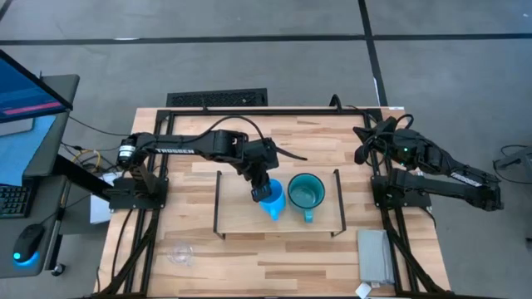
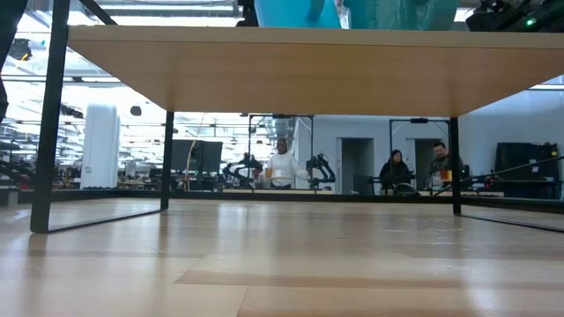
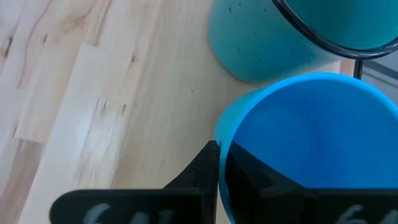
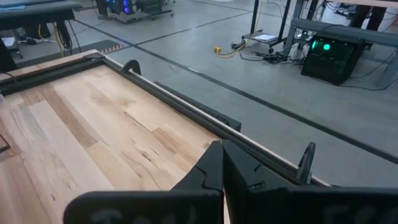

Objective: Stack small to large cups/mugs on shelf
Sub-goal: Put the blue mug on the shelf

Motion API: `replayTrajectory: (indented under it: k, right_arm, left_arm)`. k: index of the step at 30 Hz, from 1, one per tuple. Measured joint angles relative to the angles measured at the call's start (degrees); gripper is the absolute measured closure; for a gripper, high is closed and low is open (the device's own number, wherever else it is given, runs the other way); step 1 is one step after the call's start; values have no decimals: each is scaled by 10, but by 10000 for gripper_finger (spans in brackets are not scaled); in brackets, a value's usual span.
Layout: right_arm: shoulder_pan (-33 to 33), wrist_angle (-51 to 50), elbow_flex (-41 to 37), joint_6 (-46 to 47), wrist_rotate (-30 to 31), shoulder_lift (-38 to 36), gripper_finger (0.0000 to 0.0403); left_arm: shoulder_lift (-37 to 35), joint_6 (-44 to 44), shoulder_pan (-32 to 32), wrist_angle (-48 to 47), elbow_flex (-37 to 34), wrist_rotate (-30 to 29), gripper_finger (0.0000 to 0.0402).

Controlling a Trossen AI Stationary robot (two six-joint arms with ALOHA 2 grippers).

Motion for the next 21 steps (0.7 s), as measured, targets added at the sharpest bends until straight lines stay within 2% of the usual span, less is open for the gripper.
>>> replayTrajectory:
  k: [9, 21]
  right_arm:
    - [0, 0, 0, -2, 0, 0, 385]
    - [0, 0, 0, -2, 0, 0, 386]
  left_arm:
    - [0, 2, 0, 1, 0, -1, 382]
    - [0, -7, 0, 2, 0, 21, 288]
